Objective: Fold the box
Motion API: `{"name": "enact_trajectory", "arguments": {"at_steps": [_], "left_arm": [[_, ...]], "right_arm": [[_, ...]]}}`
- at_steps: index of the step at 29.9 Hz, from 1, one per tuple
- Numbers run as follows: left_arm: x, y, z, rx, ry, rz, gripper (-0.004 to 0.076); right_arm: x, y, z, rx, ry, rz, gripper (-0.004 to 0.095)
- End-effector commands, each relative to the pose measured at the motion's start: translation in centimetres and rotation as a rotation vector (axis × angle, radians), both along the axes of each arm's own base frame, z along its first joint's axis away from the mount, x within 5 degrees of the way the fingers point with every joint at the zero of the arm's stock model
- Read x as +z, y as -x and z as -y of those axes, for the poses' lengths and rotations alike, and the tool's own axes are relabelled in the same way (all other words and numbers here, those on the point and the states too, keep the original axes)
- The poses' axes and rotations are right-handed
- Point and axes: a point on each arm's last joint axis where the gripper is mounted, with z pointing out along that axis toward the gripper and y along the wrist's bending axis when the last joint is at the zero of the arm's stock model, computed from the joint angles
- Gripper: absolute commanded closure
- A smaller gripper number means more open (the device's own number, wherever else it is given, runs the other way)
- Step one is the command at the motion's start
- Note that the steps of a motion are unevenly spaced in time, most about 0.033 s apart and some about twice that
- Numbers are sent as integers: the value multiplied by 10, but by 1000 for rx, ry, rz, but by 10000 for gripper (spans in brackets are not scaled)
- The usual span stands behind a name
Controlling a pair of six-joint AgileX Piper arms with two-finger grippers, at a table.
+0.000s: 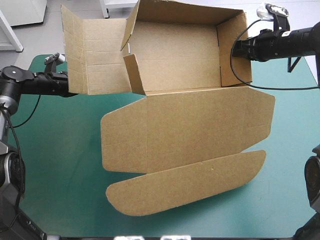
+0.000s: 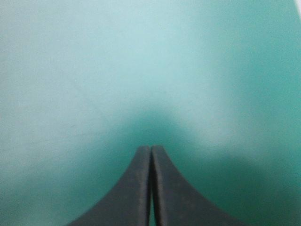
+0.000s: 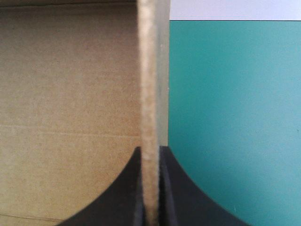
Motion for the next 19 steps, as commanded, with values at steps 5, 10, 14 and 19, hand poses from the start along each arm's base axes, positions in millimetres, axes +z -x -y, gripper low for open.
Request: {"name": "enact_trajectory", "arguments": {"at_steps": [5,10,14,19], "left_arm": [[48,13,23,-125,255,159,732],[54,17,39,-188,286,172,732],[58,20,50,-217,295,181,732],[64,25,61,-248,296,191,732]], "right_arm": [[25,19,-32,77,-37,82,911],[14,10,-43,85,-22,54,911],[4,1,-43,72,2,27,911],[-6,-10,-42,48,18,12,911]]}}
